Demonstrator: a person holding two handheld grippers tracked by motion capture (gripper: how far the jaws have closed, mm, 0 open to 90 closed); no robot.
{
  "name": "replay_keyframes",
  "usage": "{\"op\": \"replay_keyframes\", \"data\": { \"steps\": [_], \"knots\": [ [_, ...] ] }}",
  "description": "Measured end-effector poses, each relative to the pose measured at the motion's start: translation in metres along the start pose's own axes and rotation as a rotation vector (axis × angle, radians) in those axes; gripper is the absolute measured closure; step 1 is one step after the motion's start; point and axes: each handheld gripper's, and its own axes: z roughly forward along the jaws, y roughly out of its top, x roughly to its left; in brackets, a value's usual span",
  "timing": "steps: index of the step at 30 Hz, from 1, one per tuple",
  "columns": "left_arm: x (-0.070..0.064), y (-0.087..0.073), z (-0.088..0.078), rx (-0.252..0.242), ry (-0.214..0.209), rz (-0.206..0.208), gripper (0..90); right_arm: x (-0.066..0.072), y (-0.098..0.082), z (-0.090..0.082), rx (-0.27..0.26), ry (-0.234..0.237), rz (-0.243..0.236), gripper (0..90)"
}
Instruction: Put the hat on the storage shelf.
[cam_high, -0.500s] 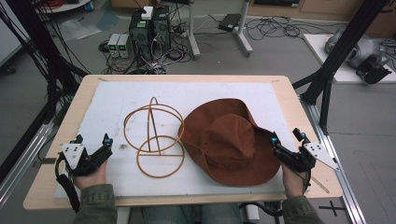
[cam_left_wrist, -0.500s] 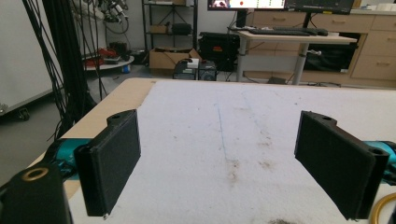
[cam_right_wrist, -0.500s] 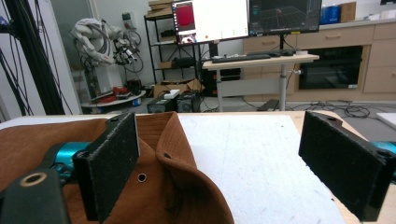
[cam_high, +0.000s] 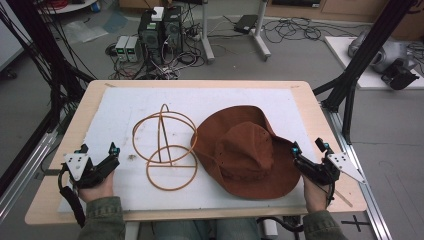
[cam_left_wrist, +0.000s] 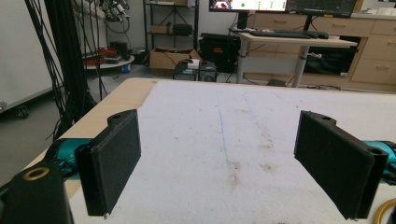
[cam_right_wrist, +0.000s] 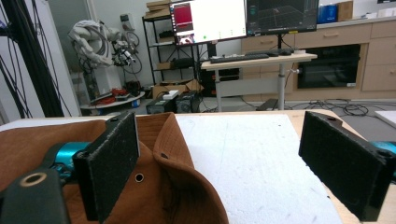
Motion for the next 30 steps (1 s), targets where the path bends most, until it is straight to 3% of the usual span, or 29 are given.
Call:
{"op": "replay_keyframes", "data": {
  "steps": [7, 11, 16, 20, 25, 30],
  "knots": [
    [0.003, 0.000, 0.001, 0.008, 0.001, -0.011, 15.2, 0.004, 0.003, 0.000, 0.005, 0.030, -0.009, 12.1],
    [0.003, -0.001, 0.001, 0.009, 0.001, -0.010, 15.2, 0.013, 0.010, 0.001, 0.001, 0.069, 0.006, 12.1],
    [0.007, -0.001, -0.002, 0.009, 0.009, -0.008, 15.2, 0.028, 0.022, 0.005, 0.006, 0.143, -0.033, 12.0],
    [0.011, -0.002, -0.005, 0.006, 0.019, -0.015, 15.2, 0.047, 0.025, 0.016, 0.101, 0.240, -0.136, 12.1],
    [0.019, -0.001, -0.010, -0.005, 0.039, -0.026, 15.4, 0.074, 0.024, 0.030, 0.304, 0.342, -0.225, 12.1],
    [0.025, -0.002, -0.015, -0.001, 0.047, -0.032, 15.4, 0.098, 0.016, 0.040, 0.449, 0.370, -0.370, 12.2]
  ]
}}
